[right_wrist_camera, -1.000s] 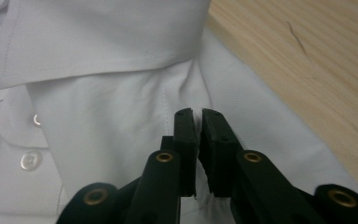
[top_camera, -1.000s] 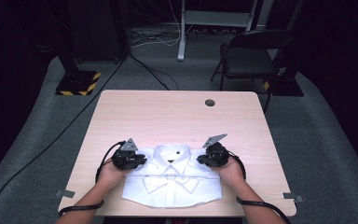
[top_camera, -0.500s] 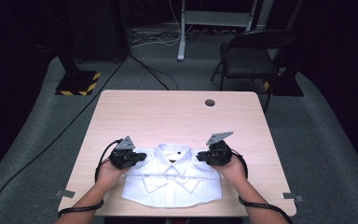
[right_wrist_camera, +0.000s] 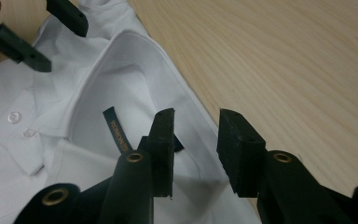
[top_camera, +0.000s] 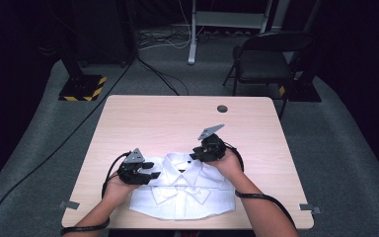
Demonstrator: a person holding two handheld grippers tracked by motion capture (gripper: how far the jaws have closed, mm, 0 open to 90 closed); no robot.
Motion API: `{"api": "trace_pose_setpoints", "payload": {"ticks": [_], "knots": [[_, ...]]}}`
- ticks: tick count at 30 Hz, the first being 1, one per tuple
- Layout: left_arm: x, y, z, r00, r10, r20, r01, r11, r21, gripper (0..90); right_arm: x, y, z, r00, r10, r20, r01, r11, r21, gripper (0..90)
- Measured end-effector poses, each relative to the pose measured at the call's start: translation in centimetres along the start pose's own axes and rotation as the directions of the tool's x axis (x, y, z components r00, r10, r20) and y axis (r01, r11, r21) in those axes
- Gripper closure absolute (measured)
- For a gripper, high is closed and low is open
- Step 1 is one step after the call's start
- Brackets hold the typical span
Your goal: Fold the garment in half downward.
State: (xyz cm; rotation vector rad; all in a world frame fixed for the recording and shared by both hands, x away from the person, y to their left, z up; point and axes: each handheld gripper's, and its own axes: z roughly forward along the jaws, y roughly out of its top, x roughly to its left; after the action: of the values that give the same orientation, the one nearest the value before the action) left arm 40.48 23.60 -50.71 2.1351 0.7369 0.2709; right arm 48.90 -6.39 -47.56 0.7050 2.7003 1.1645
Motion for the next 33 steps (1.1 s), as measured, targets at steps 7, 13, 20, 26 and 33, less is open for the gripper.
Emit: {"api": "trace_pose_setpoints", "payload": {"ticks": [7,13,20,26,33], "knots": [[-1.5,-0.9,-0.2,0.9999,0.014,-0.001,-0.014,0.9997,0.021,33.1,0.1,1.4,2.6,0.9988,-0.029,-0.039,0.03,0.999,0.045,55.1],[-1.6,-1.7,0.2,0.9992,0.016,-0.038,-0.014,0.9986,0.052,30.1,0.1,1.8,4.0,0.9957,-0.028,-0.089,0.036,0.995,0.088,54.2],[-1.6,-2.5,0.8,0.9979,0.022,-0.061,-0.017,0.9974,0.07,26.8,1.0,2.0,3.5,0.9884,-0.087,-0.125,0.098,0.992,0.082,70.8],[-1.7,-2.5,1.2,0.9963,0.035,-0.079,-0.028,0.9962,0.083,25.3,1.3,1.7,3.0,0.9825,-0.127,-0.136,0.144,0.983,0.119,87.0],[-1.4,-1.4,1.2,0.9947,0.015,-0.102,-0.008,0.9971,0.076,23.3,1.3,2.2,1.8,0.9832,-0.155,-0.097,0.164,0.982,0.095,87.5]]}}
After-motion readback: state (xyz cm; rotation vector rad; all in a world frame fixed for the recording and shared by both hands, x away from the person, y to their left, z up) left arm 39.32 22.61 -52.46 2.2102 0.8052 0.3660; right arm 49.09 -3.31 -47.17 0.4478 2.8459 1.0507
